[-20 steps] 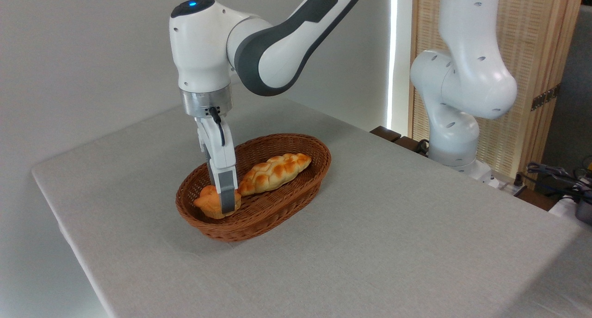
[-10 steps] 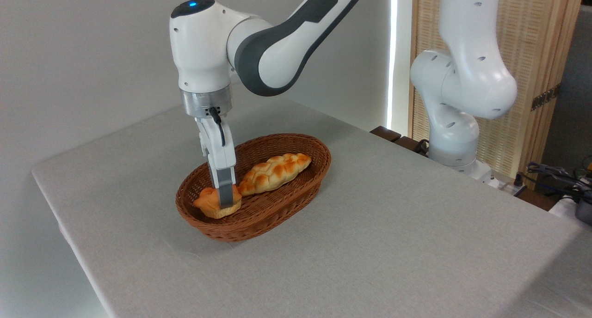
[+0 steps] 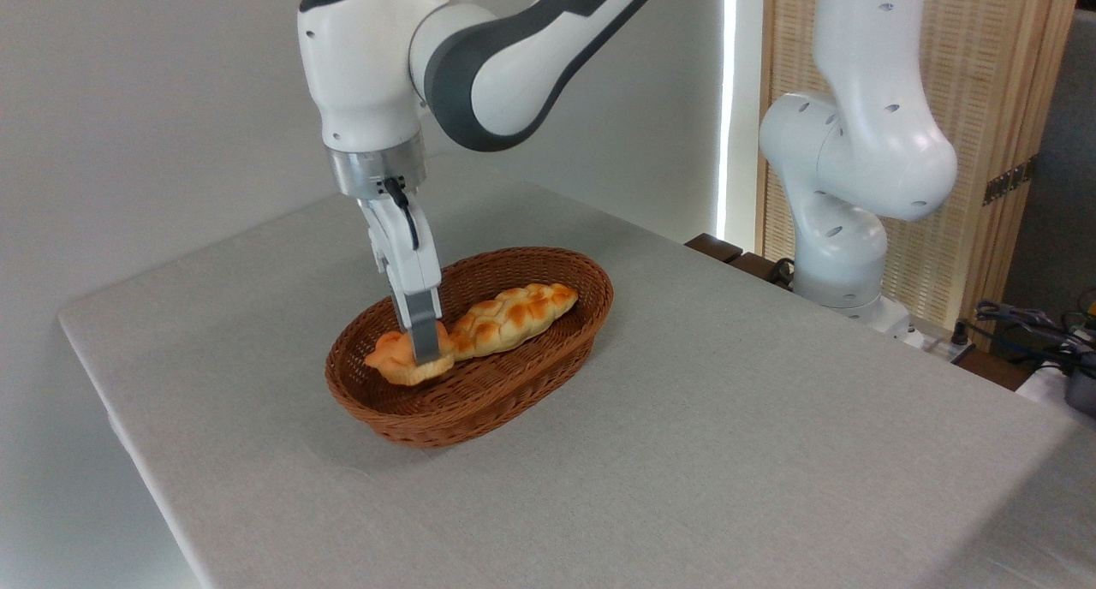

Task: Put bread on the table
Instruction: 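Lift the round roll out of the basket and move it beside the basket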

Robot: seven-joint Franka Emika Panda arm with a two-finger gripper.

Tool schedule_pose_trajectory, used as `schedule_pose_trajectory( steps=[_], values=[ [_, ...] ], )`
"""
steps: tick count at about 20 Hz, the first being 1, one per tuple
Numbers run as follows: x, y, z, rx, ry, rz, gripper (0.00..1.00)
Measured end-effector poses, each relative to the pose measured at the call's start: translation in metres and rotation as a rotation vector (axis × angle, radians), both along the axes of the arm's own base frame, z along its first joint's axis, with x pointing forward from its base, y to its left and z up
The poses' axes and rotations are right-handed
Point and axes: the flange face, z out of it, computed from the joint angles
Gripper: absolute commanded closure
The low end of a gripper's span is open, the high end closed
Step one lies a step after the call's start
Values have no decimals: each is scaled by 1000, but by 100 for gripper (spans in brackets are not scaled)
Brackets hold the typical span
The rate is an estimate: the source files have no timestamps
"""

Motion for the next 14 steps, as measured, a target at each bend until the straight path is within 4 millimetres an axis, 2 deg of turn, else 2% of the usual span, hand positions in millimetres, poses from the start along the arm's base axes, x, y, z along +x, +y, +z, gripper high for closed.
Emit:
schedule_pose_trajectory(
  steps=[7, 10, 14],
  values=[
    [15, 25, 54, -15, -7, 49, 61],
    [27, 60, 79, -18, -40, 94, 59],
    [38, 128, 79, 44, -69, 95, 51]
  ],
)
